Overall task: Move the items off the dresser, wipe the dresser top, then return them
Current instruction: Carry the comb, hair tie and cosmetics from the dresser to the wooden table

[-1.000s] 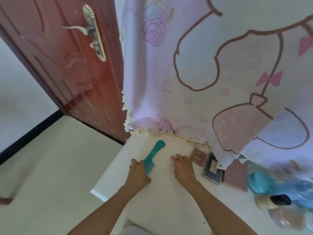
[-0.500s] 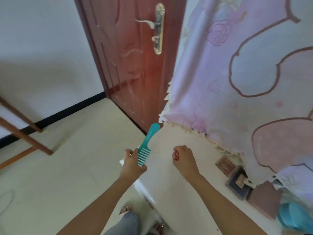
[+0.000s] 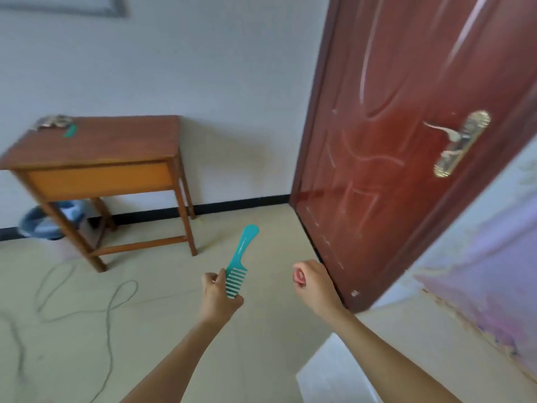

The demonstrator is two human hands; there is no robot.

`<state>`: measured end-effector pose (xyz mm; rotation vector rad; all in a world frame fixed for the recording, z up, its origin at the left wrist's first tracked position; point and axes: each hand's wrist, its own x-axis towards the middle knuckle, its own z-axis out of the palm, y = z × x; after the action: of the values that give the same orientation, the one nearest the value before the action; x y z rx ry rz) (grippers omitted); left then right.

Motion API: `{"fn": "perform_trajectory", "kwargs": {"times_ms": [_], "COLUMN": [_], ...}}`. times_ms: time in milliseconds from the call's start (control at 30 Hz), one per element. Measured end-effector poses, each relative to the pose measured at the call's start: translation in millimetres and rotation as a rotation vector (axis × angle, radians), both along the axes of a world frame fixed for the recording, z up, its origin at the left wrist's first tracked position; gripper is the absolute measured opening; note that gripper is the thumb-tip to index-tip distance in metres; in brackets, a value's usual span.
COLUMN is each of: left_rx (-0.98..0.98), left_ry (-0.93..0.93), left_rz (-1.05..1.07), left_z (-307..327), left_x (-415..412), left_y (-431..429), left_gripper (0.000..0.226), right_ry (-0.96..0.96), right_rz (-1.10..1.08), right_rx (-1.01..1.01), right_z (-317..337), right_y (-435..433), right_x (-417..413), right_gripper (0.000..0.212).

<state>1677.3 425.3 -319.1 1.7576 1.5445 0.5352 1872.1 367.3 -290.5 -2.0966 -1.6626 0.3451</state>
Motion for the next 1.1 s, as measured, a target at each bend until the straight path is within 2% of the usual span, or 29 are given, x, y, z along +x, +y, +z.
{"fn": "perform_trajectory", "kwargs": {"times_ms": [200,367,533,700,900,1100], "left_rx": [0.063,0.081,0.116,0.152,0.210,0.204], "left_ry": [-0.009,-0.054,-0.062,0.014,0.043,0.066], "left_rz": [0.201,0.390,0.544,0.615,0.650,0.664], "left_z": [20,30,40,54,75,82], "left_x": [-134,-219,-286,-326,-342,-357], "left_y": [56,72,90,129,218,302], "left_gripper": [0.057,0.045,0.050,0.052,0.051,0.053], "right_ry": [-0.054,-0.090,-0.084,-0.054,-0.033,-0.048], "right_rz": [0.271,0.505,0.662,0.742,0.766,0.832], "right_rx": [0.043,0.043,0.067,0.115,0.214,0.202], "right_z": [19,22,30,44,56,59], "right_y": [95,150,203,265,360,452], "right_x": [-124,-210,-280,-321,-337,-351], "right_gripper": [0.030,0.028,0.030,0.029,0.028,0.029]}}
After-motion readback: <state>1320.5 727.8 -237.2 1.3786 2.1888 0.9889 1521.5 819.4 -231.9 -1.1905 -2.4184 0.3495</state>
